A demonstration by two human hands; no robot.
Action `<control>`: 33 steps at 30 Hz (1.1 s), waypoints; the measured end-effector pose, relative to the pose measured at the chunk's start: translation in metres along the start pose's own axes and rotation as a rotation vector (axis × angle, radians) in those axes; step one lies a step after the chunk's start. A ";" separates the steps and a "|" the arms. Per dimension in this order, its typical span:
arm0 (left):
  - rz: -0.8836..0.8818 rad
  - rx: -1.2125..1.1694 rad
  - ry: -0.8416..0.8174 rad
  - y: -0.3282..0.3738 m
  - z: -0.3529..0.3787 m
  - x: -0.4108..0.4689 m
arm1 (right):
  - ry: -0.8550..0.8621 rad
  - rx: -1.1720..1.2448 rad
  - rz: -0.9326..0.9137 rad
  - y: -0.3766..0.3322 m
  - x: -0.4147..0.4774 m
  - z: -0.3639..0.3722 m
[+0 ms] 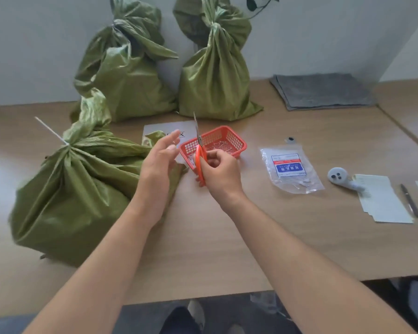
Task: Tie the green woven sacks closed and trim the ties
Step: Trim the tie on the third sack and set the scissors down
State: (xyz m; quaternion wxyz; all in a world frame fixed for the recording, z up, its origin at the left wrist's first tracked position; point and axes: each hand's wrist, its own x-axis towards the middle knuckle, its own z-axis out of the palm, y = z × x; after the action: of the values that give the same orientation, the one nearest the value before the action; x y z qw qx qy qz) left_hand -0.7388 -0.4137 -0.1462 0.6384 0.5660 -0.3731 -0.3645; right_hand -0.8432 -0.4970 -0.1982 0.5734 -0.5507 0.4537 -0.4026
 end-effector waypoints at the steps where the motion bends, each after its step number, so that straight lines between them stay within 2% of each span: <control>1: 0.014 0.016 0.024 0.009 -0.012 -0.002 | -0.016 -0.017 -0.030 -0.008 -0.004 0.012; 9: 0.076 0.019 0.149 0.061 -0.114 0.000 | -0.088 -0.099 -0.169 -0.056 -0.020 0.112; 16: 0.110 0.002 0.188 0.075 -0.210 0.027 | -0.097 -0.186 -0.199 -0.074 -0.017 0.201; 19: 0.159 0.065 0.314 0.075 -0.245 0.042 | -0.063 -0.197 -0.197 -0.074 -0.007 0.226; 22: 0.121 0.184 0.438 0.068 -0.273 0.063 | -0.048 -0.229 -0.180 -0.066 0.000 0.238; 26: -0.035 0.277 0.378 0.052 -0.286 0.088 | -0.074 -0.344 -0.158 -0.052 0.010 0.231; 33: -0.067 0.329 0.373 0.043 -0.287 0.109 | -0.246 -0.615 -0.296 -0.054 0.020 0.200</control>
State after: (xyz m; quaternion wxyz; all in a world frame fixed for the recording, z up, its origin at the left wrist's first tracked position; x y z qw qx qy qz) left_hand -0.4321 -0.3768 -0.1196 0.5829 0.7320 -0.2841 -0.2091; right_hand -0.6428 -0.4664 -0.1492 0.3666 -0.8017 0.3963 -0.2566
